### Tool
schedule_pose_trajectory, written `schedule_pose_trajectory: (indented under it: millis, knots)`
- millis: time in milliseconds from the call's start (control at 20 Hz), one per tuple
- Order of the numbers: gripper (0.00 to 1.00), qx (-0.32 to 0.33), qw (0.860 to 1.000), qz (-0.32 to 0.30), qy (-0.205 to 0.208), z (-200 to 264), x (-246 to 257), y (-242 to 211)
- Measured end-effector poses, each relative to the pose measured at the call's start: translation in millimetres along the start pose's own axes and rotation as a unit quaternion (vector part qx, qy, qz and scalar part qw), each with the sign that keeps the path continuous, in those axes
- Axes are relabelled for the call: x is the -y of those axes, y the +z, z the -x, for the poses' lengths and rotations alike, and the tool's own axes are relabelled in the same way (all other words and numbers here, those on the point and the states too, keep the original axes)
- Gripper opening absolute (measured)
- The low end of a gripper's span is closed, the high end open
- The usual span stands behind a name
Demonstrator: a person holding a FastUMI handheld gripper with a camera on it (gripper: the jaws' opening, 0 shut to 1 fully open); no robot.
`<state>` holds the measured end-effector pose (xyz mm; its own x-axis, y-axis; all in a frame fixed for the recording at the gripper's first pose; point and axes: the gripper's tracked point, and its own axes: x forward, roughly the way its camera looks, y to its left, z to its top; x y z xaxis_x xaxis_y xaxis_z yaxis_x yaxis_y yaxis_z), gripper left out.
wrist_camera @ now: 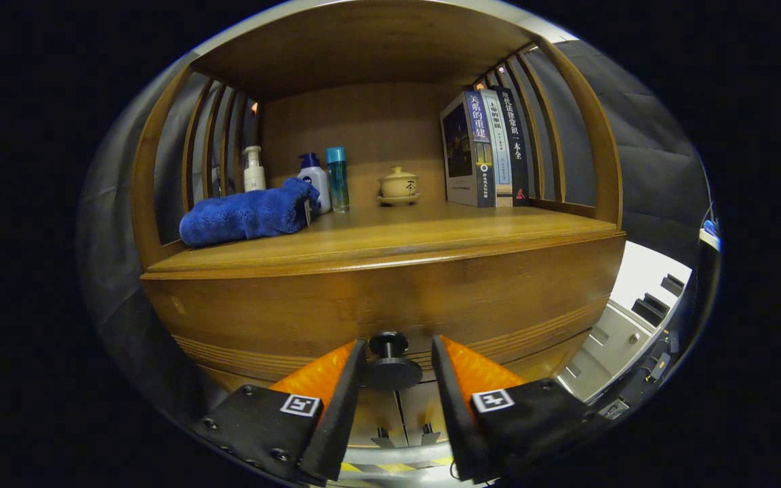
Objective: Pull open the drawer, take out the items inside it, and place them on the countertop above the cabinet.
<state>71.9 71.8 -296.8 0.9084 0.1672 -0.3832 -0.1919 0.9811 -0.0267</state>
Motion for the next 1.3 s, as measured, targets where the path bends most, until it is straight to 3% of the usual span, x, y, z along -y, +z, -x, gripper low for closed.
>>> schedule_pose_trajectory:
  millis: [450, 1300]
  knots:
    - [0.39, -0.009, 1.000, 0.023, -0.009, 6.4, -0.2, -3.7]
    - [0.39, -0.026, 0.999, 0.038, -0.020, 94.4, 7.3, -41.5]
